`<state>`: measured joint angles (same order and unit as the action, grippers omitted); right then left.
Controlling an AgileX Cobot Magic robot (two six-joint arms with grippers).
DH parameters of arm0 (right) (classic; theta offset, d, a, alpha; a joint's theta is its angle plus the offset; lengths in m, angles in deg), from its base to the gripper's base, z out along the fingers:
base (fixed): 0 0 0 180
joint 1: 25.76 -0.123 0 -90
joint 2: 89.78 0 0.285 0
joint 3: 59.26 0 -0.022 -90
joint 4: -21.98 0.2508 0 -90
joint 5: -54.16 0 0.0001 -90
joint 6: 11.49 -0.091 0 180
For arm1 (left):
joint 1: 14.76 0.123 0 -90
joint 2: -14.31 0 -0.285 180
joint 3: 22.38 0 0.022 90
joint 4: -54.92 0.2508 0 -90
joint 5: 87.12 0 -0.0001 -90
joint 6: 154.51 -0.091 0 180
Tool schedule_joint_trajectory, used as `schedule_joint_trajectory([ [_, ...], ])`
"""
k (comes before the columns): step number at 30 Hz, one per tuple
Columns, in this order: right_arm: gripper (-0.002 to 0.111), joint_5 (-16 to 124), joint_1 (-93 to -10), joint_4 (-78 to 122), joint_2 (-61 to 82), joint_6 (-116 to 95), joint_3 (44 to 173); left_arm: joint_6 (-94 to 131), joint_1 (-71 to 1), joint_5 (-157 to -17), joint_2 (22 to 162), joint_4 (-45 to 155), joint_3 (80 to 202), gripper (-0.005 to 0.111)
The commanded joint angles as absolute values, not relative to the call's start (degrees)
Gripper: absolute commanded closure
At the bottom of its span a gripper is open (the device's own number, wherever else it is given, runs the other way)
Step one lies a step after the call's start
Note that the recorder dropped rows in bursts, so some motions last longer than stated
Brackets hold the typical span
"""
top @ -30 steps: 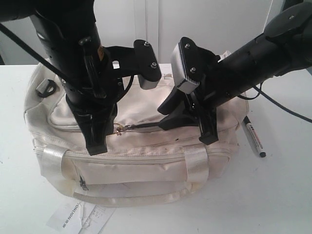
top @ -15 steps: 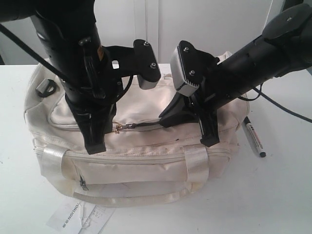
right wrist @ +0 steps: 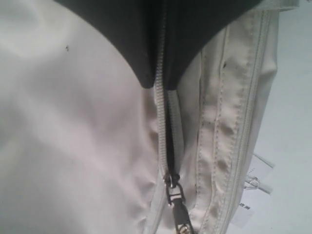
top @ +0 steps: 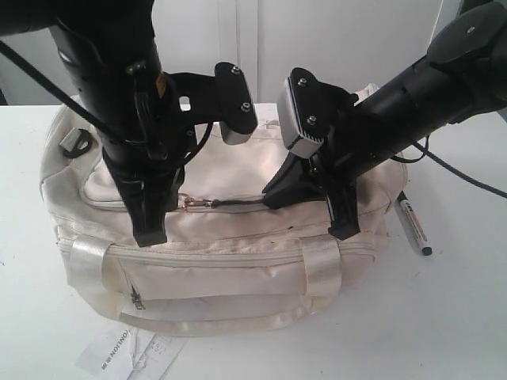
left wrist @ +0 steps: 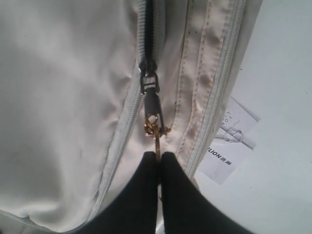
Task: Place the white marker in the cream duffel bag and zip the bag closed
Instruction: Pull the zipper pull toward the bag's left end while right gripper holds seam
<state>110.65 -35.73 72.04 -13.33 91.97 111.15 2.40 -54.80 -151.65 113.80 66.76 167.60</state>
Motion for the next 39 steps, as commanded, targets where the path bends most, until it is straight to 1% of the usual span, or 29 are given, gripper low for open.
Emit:
schedule_joint_trajectory([
  [1, 0.108, 109.33, -35.42, 69.63, -12.86, 91.48, 110.81, 2.34, -52.33, -157.08, 113.42, 67.60, 167.09, 0.107],
  [6, 0.108, 107.71, -35.42, 69.63, -12.86, 91.48, 110.81, 2.34, -50.09, -157.08, 113.42, 66.50, 167.09, 0.107],
  [18, 0.108, 107.57, -35.42, 67.96, -12.86, 90.86, 110.81, 2.34, -49.57, -157.08, 113.42, 67.36, 167.06, 0.107],
  [32, 0.108, 107.28, -35.42, 66.08, -12.86, 89.84, 110.81, 2.55, -44.78, -157.08, 113.42, 65.66, 167.06, 0.107],
  [39, 0.108, 107.18, -35.42, 66.08, -12.86, 89.84, 110.81, 2.77, -44.57, -157.08, 111.87, 66.33, 167.06, 0.107],
])
